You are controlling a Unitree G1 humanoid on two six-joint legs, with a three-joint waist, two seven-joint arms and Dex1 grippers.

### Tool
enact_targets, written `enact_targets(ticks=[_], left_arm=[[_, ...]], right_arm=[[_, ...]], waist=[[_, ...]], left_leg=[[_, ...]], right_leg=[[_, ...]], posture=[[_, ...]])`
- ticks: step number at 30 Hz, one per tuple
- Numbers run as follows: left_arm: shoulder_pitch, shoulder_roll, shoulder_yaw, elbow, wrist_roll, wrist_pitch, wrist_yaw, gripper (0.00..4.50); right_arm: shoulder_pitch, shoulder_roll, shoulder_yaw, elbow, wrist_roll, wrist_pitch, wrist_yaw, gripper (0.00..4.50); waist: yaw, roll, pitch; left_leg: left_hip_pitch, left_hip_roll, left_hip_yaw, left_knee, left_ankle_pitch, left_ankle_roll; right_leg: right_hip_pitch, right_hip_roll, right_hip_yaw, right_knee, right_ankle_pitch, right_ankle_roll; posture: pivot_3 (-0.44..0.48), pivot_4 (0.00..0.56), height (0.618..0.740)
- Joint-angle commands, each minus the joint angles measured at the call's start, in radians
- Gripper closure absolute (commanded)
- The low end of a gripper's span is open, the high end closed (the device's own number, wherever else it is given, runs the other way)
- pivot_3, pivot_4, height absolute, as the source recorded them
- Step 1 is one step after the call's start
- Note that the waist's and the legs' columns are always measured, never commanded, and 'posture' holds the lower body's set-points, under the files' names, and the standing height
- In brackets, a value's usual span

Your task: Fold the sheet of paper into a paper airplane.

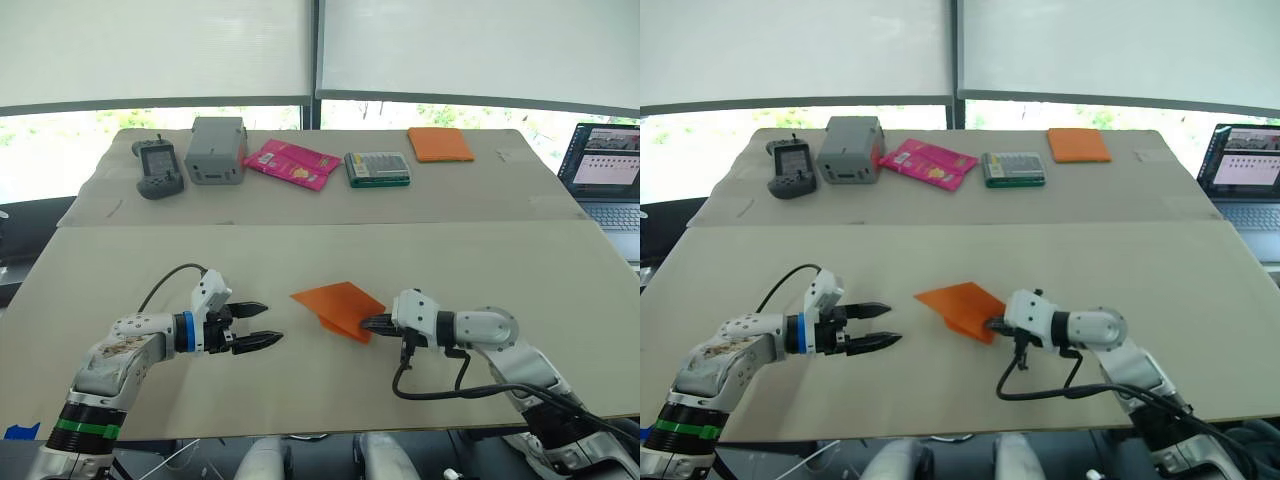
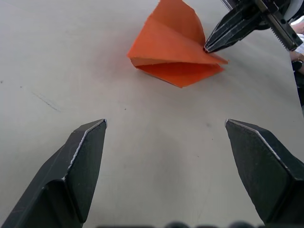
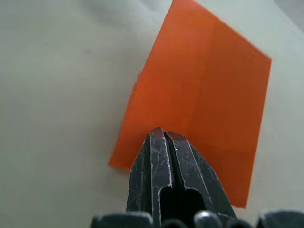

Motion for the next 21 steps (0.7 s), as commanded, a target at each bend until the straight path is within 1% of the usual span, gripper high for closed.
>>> enact_targets(ticks=[1, 5, 8, 13, 21], left_arm=[[-0.024, 0.012, 0.0, 0.0, 0.008, -0.019, -0.013, 0.26], [-0.034, 0.012, -0.001, 0.009, 0.013, -0.022, -0.019, 0.26], [-0.042, 0.011, -0.001, 0.016, 0.015, -0.023, -0.022, 0.26], [-0.081, -0.017, 0.006, 0.039, 0.007, -0.017, -0.005, 0.26], [-0.155, -0.066, 0.003, 0.074, -0.02, 0.009, -0.007, 0.26]], right_arm=[[0.014, 0.014, -0.008, -0.017, -0.05, -0.065, -0.04, 4.42], [0.023, 0.016, 0.022, 0.039, -0.181, -0.207, -0.111, 4.42], [0.034, 0.016, 0.042, 0.07, -0.247, -0.301, -0.147, 4.42], [0.039, -0.035, 0.103, 0.135, -0.462, -0.574, -0.263, 4.42], [-0.001, -0.057, 0.096, 0.209, -0.603, -0.82, -0.425, 4.42]], waist=[[0.0, 0.0, 0.0], [0.0, 0.0, 0.0], [0.0, 0.0, 0.0], [0.0, 0.0, 0.0], [0.0, -0.001, -0.001]], left_leg=[[0.0, 0.0, 0.0, 0.0, 0.0, 0.0], [0.0, 0.0, 0.0, 0.0, 0.0, 0.0], [0.001, 0.0, 0.001, 0.0, 0.0, 0.0], [0.002, 0.0, 0.001, 0.0, 0.0, 0.0], [0.004, 0.0, 0.001, 0.0, 0.0, 0.0]], right_leg=[[0.0, 0.0, 0.0, 0.0, 0.0, 0.0], [0.0, 0.0, 0.0, 0.0, 0.0, 0.0], [0.0, 0.0, 0.0, 0.0, 0.0, 0.0], [0.001, 0.001, 0.0, 0.0, 0.0, 0.0], [0.003, 0.001, 0.0, 0.0, 0.0, 0.0]], posture=[[0.0, 0.15, 0.74], [0.0, 0.15, 0.74], [0.0, 0.15, 0.74], [0.0, 0.15, 0.74], [0.0, 0.15, 0.74]])
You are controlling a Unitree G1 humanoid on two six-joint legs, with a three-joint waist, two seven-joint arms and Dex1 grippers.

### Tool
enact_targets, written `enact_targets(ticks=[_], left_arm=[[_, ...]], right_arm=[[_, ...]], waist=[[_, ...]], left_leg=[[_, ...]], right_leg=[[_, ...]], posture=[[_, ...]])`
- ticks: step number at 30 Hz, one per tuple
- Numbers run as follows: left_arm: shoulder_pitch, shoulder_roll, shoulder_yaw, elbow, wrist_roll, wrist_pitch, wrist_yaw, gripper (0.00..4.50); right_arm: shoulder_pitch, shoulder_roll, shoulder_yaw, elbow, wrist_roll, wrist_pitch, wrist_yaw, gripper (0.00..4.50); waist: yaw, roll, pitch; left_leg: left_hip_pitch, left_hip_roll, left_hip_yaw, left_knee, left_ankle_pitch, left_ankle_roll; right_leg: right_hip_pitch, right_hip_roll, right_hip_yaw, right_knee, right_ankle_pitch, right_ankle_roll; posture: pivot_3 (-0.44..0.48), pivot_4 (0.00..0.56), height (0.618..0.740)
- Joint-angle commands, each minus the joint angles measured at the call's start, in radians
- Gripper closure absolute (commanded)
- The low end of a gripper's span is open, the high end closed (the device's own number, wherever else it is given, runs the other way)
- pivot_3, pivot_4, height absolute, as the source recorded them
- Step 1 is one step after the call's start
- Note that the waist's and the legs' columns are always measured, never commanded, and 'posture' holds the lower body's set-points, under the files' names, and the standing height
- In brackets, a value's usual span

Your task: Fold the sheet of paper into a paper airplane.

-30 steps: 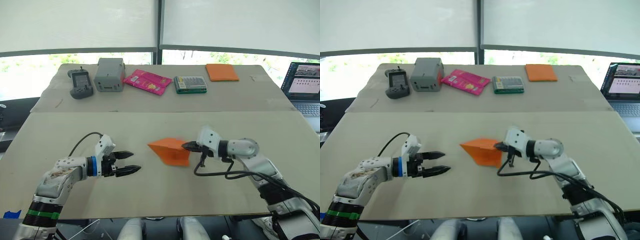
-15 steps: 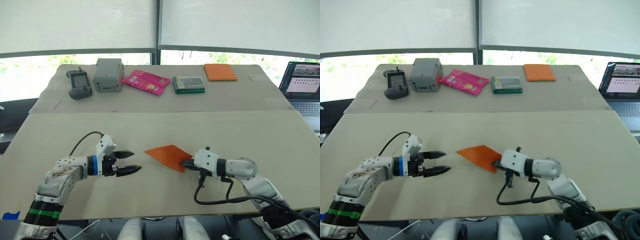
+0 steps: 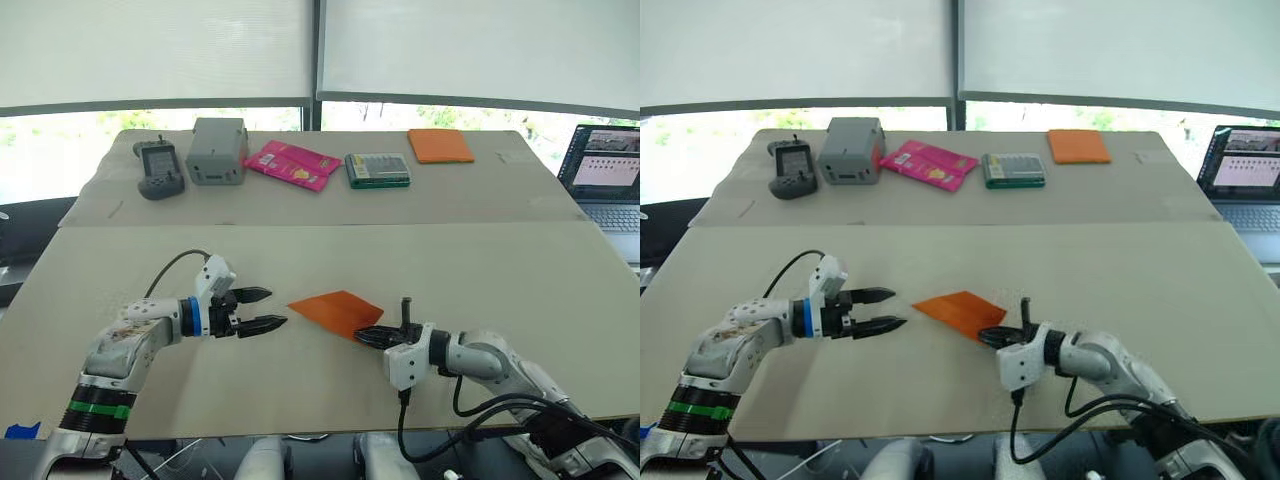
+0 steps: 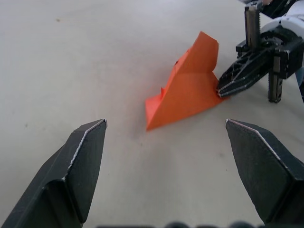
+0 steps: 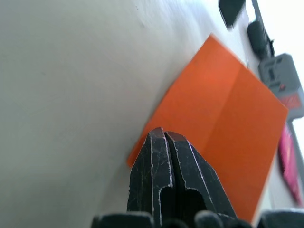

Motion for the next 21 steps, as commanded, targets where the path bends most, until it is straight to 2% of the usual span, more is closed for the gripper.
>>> enact_targets(ticks=[1, 6, 15, 18, 21], left_arm=[[-0.047, -0.019, 0.01, 0.006, -0.031, 0.012, -0.005, 0.26], [-0.089, -0.029, 0.03, 0.026, -0.055, 0.038, -0.004, 0.26], [-0.074, -0.016, 0.031, 0.023, -0.053, 0.037, -0.01, 0.26], [-0.076, -0.017, 0.028, 0.029, -0.043, 0.033, 0.002, 0.26], [-0.085, -0.015, 0.017, 0.044, -0.022, 0.024, 0.01, 0.26]], right_arm=[[-0.007, -0.011, 0.006, 0.024, -0.065, -0.08, -0.05, 4.42], [-0.027, -0.032, -0.04, -0.081, 0.031, -0.066, -0.018, 4.42], [-0.066, -0.031, -0.097, -0.219, 0.26, 0.122, 0.091, 4.42], [-0.095, 0.005, -0.115, -0.198, 0.306, 0.262, 0.115, 4.42], [-0.155, 0.065, -0.149, -0.141, 0.387, 0.501, 0.14, 4.42]], waist=[[0.0, 0.0, 0.0], [0.0, 0.0, 0.0], [-0.001, -0.001, 0.0], [0.0, -0.001, 0.0], [0.0, -0.001, 0.0]], left_leg=[[0.0, 0.0, 0.0, 0.0, 0.0, 0.0], [-0.001, 0.0, 0.0, 0.0, 0.0, 0.0], [-0.001, 0.0, -0.001, 0.0, 0.0, 0.0], [-0.001, 0.0, -0.001, 0.0, 0.0, 0.0], [-0.001, 0.0, -0.001, 0.0, 0.0, 0.0]], right_leg=[[0.0, 0.0, 0.0, 0.0, 0.0, 0.0], [-0.001, 0.0, 0.0, 0.0, 0.0, 0.0], [-0.001, 0.0, 0.0, 0.0, 0.0, 0.0], [-0.001, -0.001, 0.0, 0.0, 0.0, 0.0], [-0.001, 0.0, 0.0, 0.001, 0.0, 0.0]], posture=[[0.0, 0.15, 0.74], [0.0, 0.15, 0.74], [0.0, 0.15, 0.74], [0.0, 0.15, 0.74], [0.0, 0.15, 0.74]])
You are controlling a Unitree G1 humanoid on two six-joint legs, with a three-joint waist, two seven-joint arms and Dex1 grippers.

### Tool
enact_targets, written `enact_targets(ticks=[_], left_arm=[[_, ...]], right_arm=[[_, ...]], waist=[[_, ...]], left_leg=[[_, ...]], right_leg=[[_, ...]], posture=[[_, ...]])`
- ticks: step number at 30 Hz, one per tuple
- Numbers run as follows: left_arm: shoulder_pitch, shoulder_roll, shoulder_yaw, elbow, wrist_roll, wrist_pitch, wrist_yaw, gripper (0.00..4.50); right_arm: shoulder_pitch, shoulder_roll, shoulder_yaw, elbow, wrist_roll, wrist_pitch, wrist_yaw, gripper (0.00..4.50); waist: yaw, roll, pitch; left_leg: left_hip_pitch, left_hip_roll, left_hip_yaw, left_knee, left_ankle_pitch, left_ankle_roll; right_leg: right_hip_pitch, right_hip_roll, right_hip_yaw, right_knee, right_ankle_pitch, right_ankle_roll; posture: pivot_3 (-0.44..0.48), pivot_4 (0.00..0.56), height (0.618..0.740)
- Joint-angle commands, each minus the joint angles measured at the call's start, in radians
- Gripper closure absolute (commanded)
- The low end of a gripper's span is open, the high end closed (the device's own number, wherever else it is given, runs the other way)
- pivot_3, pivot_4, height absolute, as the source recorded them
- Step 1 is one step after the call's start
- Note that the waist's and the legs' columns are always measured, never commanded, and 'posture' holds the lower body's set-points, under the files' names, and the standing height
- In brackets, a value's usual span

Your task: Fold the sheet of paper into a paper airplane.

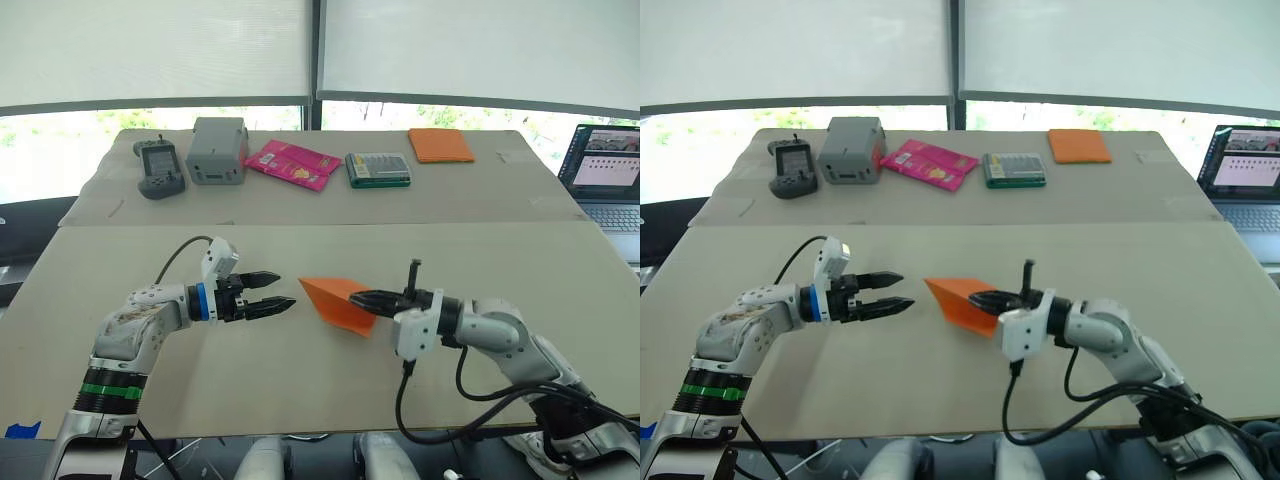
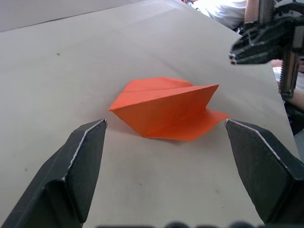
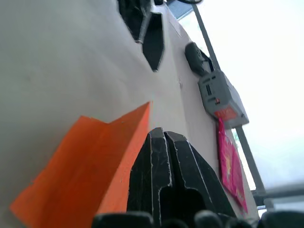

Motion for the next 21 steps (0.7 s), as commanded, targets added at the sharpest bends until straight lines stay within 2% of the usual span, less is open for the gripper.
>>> enact_targets(ticks=[1, 5, 10, 15, 21], left_arm=[[-0.017, 0.008, -0.001, 0.005, 0.015, -0.013, 0.003, 0.26], [-0.01, 0.007, -0.038, 0.003, 0.044, -0.022, -0.005, 0.26], [0.015, 0.032, -0.16, 0.052, 0.213, -0.114, 0.028, 0.26], [0.028, 0.007, -0.14, 0.052, 0.206, -0.108, 0.059, 0.26], [0.022, 0.007, -0.095, 0.064, 0.174, -0.095, 0.066, 0.26]], right_arm=[[-0.073, 0.05, -0.061, 0.05, 0.106, 0.266, 0.035, 4.42], [-0.125, 0.095, -0.031, 0.105, 0.133, 0.392, 0.111, 4.42], [-0.167, 0.151, -0.006, 0.152, 0.139, 0.463, 0.168, 4.42], [-0.172, 0.195, 0.051, 0.171, 0.112, 0.45, 0.203, 4.42], [-0.114, 0.188, 0.113, 0.104, 0.08, 0.39, 0.244, 4.42]], waist=[[0.0, 0.0, 0.0], [0.002, 0.0, 0.0], [0.0, 0.001, 0.0], [0.001, 0.001, 0.0], [0.001, 0.001, 0.0]], left_leg=[[0.0, 0.0, 0.0, 0.0, 0.0, 0.0], [-0.001, 0.0, -0.001, 0.0, 0.0, 0.0], [-0.002, -0.001, 0.0, 0.0, 0.0, 0.0], [-0.001, 0.0, -0.001, 0.0, 0.0, 0.0], [-0.001, -0.001, -0.001, 0.0, 0.0, 0.0]], right_leg=[[0.0, 0.0, 0.0, 0.0, 0.0, 0.0], [-0.001, 0.0, -0.001, 0.0, 0.0, 0.0], [-0.001, 0.0, -0.001, -0.001, 0.0, 0.0], [-0.001, 0.0, -0.001, 0.0, 0.0, 0.0], [-0.001, -0.001, -0.001, 0.001, 0.0, 0.0]], posture=[[0.0, 0.15, 0.74], [0.0, 0.15, 0.74], [0.0, 0.15, 0.74], [0.0, 0.15, 0.74], [0.0, 0.15, 0.74]])
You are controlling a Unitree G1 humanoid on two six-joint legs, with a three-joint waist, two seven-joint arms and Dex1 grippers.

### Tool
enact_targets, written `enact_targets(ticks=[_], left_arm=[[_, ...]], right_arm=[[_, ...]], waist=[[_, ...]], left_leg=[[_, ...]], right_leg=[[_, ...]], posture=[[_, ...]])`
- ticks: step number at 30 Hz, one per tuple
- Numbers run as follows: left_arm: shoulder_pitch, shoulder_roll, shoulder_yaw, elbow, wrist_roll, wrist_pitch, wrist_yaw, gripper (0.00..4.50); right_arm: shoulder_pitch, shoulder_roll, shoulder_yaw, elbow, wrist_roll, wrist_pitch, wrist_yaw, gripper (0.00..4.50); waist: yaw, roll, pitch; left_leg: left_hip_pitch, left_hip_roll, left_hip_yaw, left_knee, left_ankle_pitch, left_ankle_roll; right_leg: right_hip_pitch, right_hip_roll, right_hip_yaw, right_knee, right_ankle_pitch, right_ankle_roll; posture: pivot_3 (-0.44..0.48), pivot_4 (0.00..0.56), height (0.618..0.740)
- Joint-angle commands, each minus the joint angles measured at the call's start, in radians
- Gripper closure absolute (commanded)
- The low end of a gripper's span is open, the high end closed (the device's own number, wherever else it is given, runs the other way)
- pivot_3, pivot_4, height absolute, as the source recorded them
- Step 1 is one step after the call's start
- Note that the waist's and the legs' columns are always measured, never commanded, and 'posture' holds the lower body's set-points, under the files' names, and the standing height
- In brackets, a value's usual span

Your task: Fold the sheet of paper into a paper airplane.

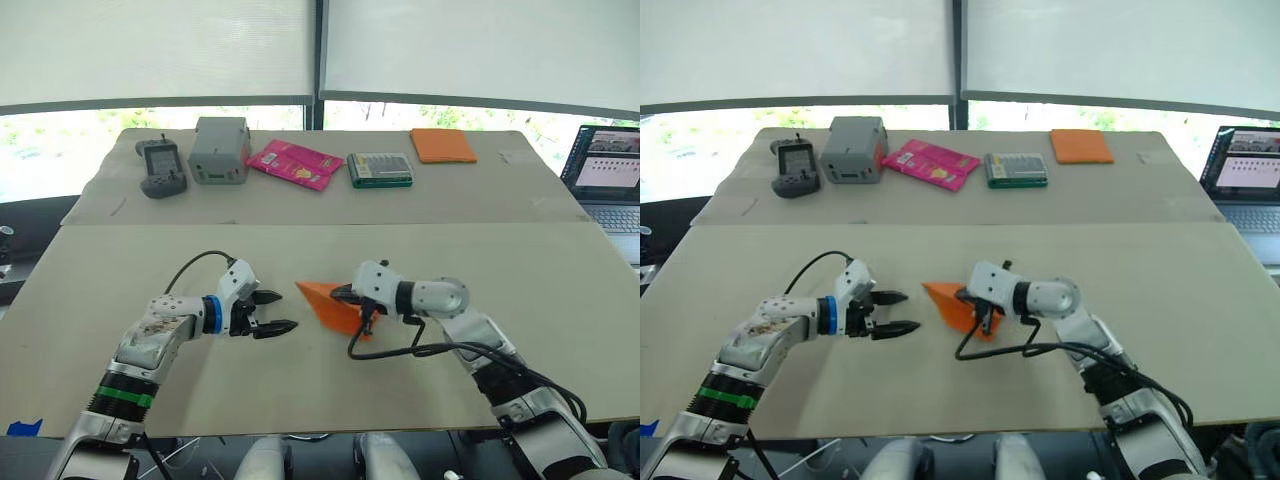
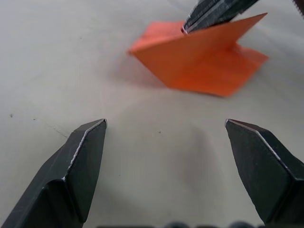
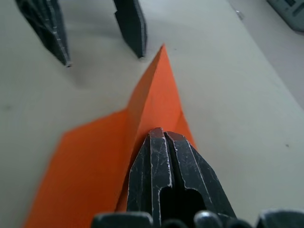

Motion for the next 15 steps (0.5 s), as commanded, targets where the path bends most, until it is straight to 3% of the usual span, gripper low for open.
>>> enact_targets(ticks=[1, 7, 15], left_arm=[[-0.007, 0.002, 0.061, 0.025, -0.026, 0.029, 0.02, 0.26], [-0.04, -0.005, 0.133, 0.031, -0.104, 0.104, 0.009, 0.26], [0.003, 0.051, 0.133, -0.077, -0.208, 0.185, -0.133, 0.26]], right_arm=[[0.031, -0.014, 0.025, -0.062, -0.029, -0.06, 0.017, 4.42], [0.078, -0.026, 0.049, -0.071, -0.106, -0.171, -0.023, 4.42], [0.04, -0.041, -0.097, -0.148, -0.01, -0.065, -0.038, 4.42]], waist=[[-0.002, 0.0, 0.0], [-0.004, 0.0, 0.0], [-0.003, 0.0, 0.0]], left_leg=[[0.0, 0.0, 0.0, 0.0, 0.0, 0.0], [0.0, 0.0, 0.0, 0.0, 0.0, 0.0], [-0.001, 0.0, 0.0, 0.0, 0.0, 0.0]], right_leg=[[0.0, 0.0, 0.0, 0.0, 0.0, 0.0], [-0.001, 0.001, 0.0, 0.0, 0.0, 0.0], [-0.001, 0.0, 0.0, 0.0, 0.0, 0.0]], posture=[[0.0, 0.15, 0.74], [0.0, 0.15, 0.74], [0.0, 0.15, 0.74]])
